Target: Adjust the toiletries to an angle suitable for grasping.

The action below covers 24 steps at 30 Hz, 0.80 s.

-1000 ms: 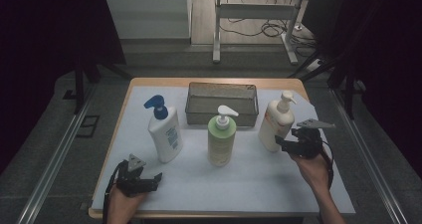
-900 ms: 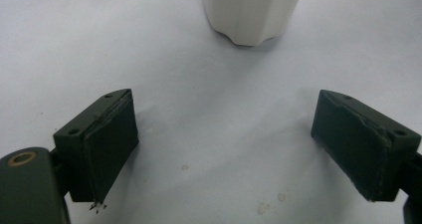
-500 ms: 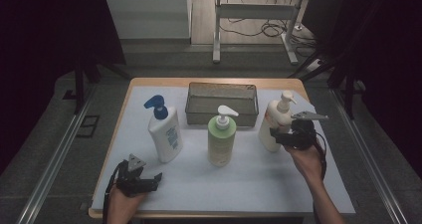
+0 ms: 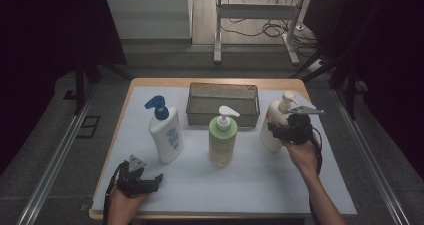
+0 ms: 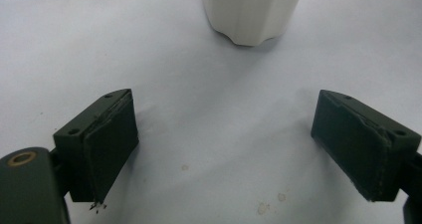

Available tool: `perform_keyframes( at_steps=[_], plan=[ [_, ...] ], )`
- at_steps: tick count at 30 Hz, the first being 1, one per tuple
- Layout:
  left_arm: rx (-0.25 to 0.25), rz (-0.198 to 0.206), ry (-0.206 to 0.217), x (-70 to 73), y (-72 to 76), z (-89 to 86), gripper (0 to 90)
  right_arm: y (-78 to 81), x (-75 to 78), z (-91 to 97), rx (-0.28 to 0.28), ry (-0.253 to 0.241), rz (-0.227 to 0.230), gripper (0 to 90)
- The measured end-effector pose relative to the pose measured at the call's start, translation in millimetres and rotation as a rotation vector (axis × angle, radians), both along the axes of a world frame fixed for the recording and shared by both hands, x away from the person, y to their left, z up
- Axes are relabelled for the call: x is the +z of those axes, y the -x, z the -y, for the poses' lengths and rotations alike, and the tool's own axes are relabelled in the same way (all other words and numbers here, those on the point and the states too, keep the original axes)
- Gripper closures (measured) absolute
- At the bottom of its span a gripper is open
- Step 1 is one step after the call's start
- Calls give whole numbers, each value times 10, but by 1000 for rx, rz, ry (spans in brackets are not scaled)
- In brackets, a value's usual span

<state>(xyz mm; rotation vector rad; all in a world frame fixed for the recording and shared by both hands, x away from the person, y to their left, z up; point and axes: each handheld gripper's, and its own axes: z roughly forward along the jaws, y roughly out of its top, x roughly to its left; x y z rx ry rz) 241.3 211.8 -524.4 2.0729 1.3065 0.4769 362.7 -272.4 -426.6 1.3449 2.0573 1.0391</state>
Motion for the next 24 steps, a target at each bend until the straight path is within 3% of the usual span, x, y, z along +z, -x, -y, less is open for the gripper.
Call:
perform_keyframes(
  at_steps=[13, 18, 24],
  plan=[
    [0, -1, 0, 0, 0, 0, 107, 19, 25, -15, -3, 19, 10, 364],
    [0, -1, 0, 0, -1, -1, 107, 58, 47, 11, 2, -5, -1, 366],
    [1, 0, 0, 0, 0, 1, 107, 149, 172, 16, 24, 11, -3, 367]
  ],
)
